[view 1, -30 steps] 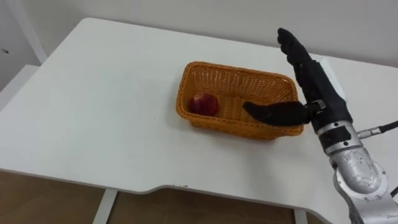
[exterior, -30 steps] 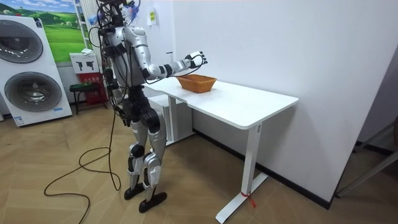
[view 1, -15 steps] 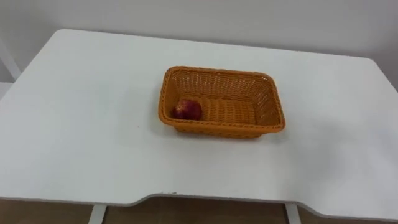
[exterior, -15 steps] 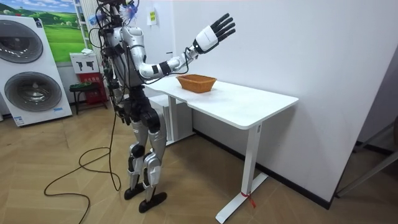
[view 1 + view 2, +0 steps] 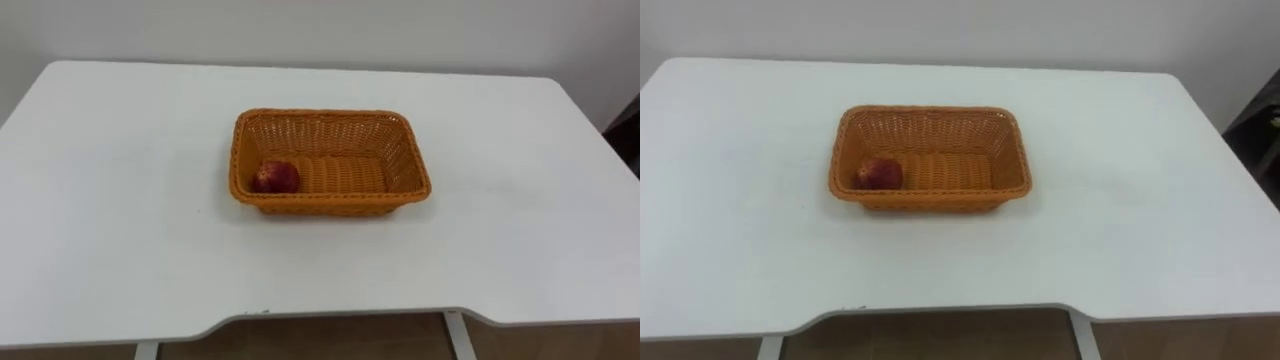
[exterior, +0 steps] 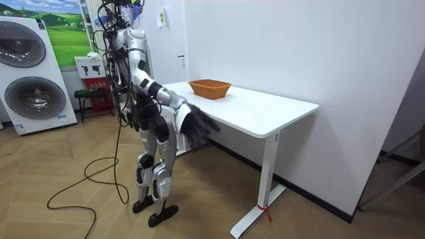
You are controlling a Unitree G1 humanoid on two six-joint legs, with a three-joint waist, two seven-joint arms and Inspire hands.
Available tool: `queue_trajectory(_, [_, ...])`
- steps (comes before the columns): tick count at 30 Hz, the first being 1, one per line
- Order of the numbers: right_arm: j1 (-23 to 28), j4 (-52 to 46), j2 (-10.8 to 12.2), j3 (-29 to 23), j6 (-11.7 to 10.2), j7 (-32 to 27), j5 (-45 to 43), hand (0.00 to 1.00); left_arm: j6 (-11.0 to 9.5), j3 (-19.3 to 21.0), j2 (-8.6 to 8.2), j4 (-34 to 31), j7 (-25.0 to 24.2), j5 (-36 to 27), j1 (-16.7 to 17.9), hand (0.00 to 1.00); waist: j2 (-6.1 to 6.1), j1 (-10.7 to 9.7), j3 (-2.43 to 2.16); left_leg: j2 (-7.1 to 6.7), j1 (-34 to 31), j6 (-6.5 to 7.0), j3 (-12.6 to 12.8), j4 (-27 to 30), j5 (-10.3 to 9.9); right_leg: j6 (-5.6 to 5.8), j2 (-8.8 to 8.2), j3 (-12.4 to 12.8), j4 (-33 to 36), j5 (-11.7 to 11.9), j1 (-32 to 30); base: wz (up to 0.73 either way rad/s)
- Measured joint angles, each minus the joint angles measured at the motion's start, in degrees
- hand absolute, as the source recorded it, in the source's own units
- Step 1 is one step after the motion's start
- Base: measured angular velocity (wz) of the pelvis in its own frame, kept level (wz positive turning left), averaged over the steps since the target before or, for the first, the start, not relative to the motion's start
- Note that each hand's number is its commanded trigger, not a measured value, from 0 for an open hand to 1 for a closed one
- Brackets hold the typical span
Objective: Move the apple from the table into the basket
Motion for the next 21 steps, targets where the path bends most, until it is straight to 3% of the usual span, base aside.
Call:
queue_trajectory(4, [0.77,11.38,3.3,1.05,3.85,6.79,8.78,0.0,0.54,0.06,-0.29,-0.78,-0.66,0.07,-0.12,0.0,0.72,0.06,0.15,0.0,0.11,0.0,0.03,-0.03,0.0,-0.01,0.27,-0.08,0.3,-0.02,-0.07,0.0])
queue_trajectory(6, [0.82,14.52,4.15,1.63,4.5,9.32,9.83,0.0,0.87,0.48,-0.31,-1.17,-1.18,0.09,0.07,0.0,0.65,0.23,0.16,0.0,0.04,0.0,0.0,0.01,0.0,-0.02,0.31,-0.06,0.49,-0.02,-0.27,-0.02])
queue_trajectory(12, [-0.78,29.27,4.02,8.07,7.16,21.36,10.73,0.0,1.25,0.92,-0.78,0.0,-3.56,0.03,0.05,0.0,-0.19,0.73,0.5,-0.05,-0.1,0.03,-0.09,0.01,0.01,-0.02,0.17,-0.08,0.89,-0.02,-0.58,0.0])
queue_trajectory(16, [-0.75,36.49,4.1,11.07,10.71,30.58,10.34,0.0,2.29,1.23,-1.91,0.08,-4.58,0.01,0.71,0.0,0.19,1.49,0.53,-0.07,0.03,0.04,-0.16,-0.07,0.02,-0.01,-0.06,-0.09,0.78,-0.03,-0.52,0.01])
queue_trajectory(21, [-0.96,39.59,4.1,14.75,12.49,36.92,4.92,0.0,2.16,0.93,-2.36,0.07,-4.75,0.02,-0.43,0.0,0.7,2.09,0.68,-0.07,0.28,0.04,-0.06,-0.15,0.02,-0.02,-0.07,-0.19,0.8,-0.03,-0.39,0.0])
